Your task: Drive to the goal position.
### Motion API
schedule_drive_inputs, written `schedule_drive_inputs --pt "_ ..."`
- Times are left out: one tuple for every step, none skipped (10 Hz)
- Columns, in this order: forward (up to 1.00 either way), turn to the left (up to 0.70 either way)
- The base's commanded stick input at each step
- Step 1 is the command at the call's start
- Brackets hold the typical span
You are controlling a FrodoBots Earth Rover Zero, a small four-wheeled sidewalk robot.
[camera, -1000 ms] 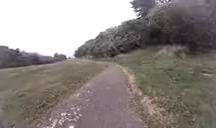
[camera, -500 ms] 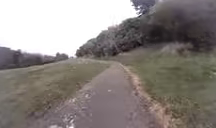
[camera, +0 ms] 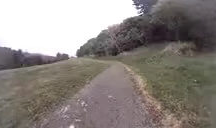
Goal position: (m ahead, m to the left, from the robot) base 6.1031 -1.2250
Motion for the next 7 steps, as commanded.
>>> schedule_drive_inputs --pt "0.6 0.0" --pt "0.6 0.0" --pt "0.6 0.0" --pt "0.6 0.0" --pt "0.6 0.0" --pt "0.6 0.0" --pt "0.6 -0.01"
